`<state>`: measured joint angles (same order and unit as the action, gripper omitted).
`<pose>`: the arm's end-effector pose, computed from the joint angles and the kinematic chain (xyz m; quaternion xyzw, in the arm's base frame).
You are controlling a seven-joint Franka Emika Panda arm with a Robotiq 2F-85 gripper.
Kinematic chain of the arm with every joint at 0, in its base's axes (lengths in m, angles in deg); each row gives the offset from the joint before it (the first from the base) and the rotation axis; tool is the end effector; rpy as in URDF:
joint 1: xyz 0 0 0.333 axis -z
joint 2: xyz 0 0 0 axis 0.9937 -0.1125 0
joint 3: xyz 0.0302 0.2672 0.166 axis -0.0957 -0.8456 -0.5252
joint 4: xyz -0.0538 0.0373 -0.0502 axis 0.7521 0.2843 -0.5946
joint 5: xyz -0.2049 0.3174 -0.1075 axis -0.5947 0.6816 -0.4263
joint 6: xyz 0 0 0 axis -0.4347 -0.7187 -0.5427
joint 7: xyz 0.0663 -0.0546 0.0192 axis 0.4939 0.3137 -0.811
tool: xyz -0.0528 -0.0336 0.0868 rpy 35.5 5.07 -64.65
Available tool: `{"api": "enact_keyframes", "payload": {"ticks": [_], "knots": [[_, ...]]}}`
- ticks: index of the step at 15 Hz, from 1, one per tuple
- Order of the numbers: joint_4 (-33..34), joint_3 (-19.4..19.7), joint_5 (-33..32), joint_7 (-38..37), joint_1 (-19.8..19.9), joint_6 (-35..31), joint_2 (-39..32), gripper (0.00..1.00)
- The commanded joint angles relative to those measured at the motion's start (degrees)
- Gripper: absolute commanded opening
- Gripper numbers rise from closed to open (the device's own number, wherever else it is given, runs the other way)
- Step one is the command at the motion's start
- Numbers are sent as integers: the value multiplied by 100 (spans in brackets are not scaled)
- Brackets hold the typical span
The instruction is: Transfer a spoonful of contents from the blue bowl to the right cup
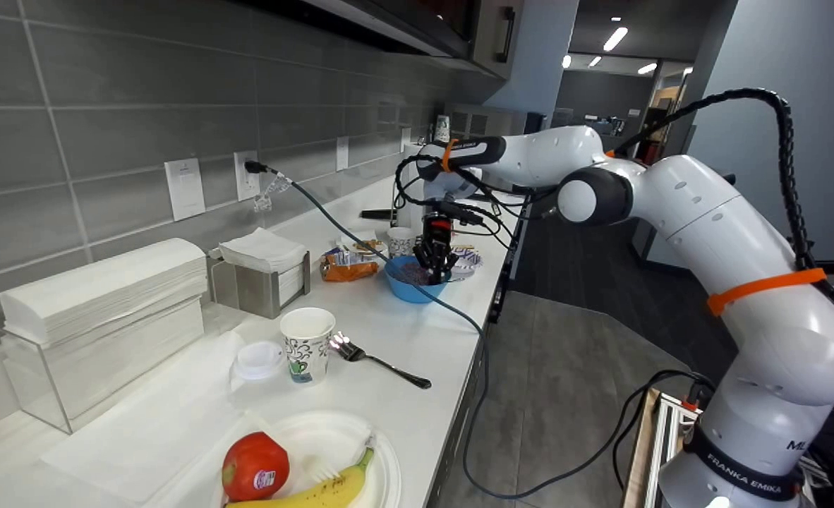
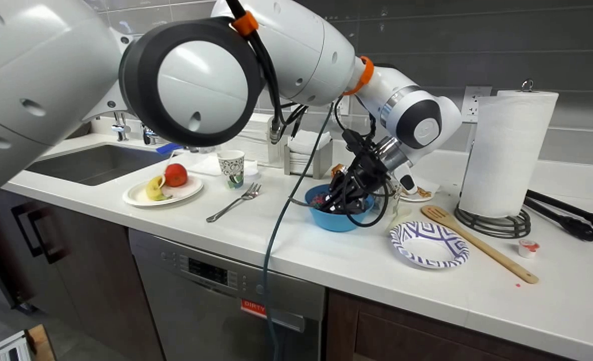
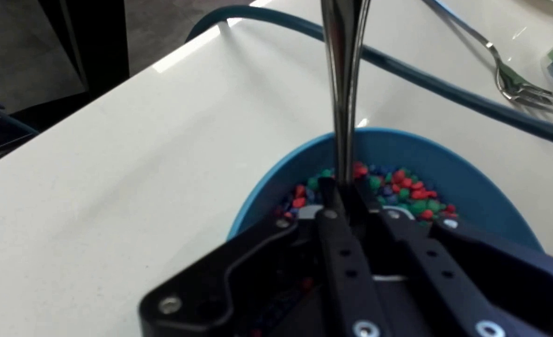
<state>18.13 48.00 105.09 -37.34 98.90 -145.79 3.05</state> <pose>0.6868 -0.1577 0.2643 -0.9004 0.2036 0.3008 0.2395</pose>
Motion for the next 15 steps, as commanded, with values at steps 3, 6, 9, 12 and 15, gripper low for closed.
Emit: {"api": "enact_keyframes", "payload": {"ticks": [3, 6, 9, 12, 15], "knots": [[196, 106, -291, 26, -131, -277, -111, 37], [214, 94, -332, 69, -162, -471, -31, 57], [253, 65, -306, 75, -176, -526, 105, 81], [298, -35, -240, 323, -124, -274, 358, 100], [213, -112, -338, 729, -205, 117, 708, 100]]}}
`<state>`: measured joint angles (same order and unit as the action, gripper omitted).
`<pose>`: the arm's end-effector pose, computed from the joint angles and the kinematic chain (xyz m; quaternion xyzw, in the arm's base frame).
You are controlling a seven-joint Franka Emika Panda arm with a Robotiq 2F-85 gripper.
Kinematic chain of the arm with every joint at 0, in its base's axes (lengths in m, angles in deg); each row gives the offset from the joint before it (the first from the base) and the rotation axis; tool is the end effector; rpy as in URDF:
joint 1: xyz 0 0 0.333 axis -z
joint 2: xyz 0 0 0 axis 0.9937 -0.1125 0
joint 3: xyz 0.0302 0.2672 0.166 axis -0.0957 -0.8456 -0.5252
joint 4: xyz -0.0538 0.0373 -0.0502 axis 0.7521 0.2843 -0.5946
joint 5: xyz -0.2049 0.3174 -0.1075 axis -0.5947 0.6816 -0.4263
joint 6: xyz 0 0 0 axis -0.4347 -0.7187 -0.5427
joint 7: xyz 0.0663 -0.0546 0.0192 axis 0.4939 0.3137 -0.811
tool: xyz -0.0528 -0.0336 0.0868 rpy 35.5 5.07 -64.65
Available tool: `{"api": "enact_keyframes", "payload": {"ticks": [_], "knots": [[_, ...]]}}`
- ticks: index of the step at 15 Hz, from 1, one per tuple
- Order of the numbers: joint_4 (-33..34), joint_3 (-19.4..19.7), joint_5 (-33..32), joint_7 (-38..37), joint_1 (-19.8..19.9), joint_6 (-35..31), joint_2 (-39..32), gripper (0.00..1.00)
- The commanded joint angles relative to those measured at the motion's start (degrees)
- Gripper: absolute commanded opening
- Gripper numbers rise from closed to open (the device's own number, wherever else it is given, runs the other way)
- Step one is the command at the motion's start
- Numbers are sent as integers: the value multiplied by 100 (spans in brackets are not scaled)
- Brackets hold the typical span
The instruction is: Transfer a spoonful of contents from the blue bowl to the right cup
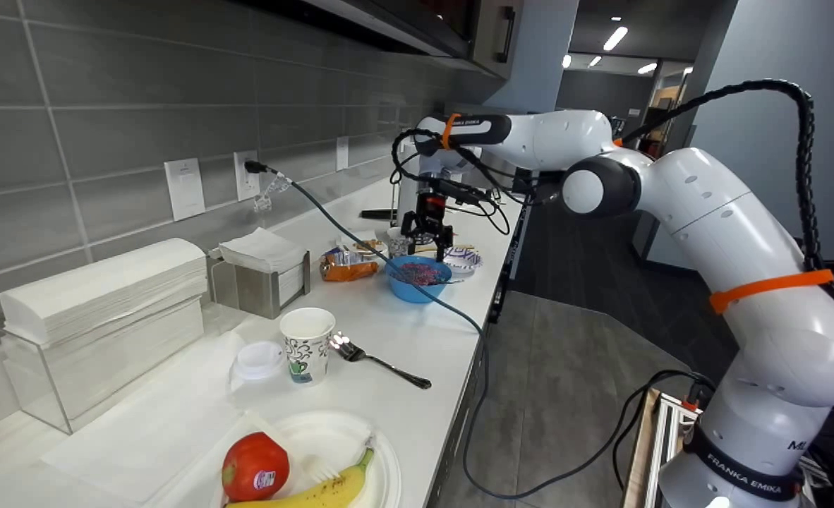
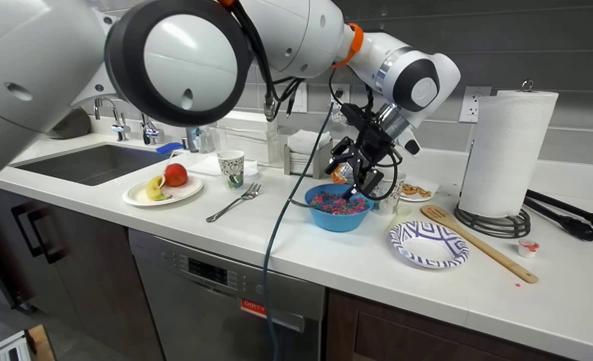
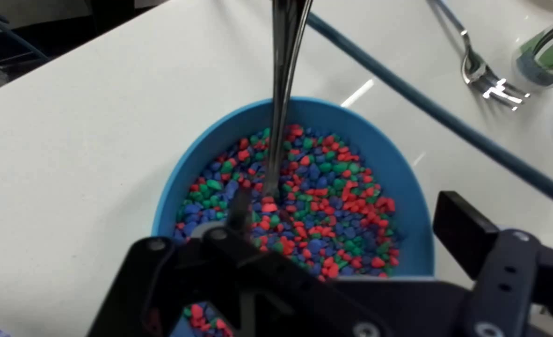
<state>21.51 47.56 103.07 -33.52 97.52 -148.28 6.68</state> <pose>0.7061 -0.1460 0.3324 -0.9365 0.1546 0.2222 0.2231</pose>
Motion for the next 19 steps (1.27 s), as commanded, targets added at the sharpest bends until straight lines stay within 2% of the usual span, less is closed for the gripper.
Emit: {"api": "enact_keyframes", "payload": {"ticks": [1, 3, 8, 12, 14, 15, 17, 19], "knots": [[-161, -35, -208, 364, -120, 451, 440, 100], [-361, 312, -719, 42, -354, 114, 686, 100], [-877, 937, -1602, -190, -324, -455, 1151, 100], [-1332, 1476, -2018, -563, -340, -1420, 1346, 100], [-1764, 1458, -1726, -481, -329, -2392, 1676, 100], [-1099, 1461, -1811, -355, -222, -1786, 1201, 100], [-1326, 1461, -1803, -374, -247, -2185, 1375, 100], [-1415, 1461, -1803, -392, -280, -2196, 1477, 100]]}}
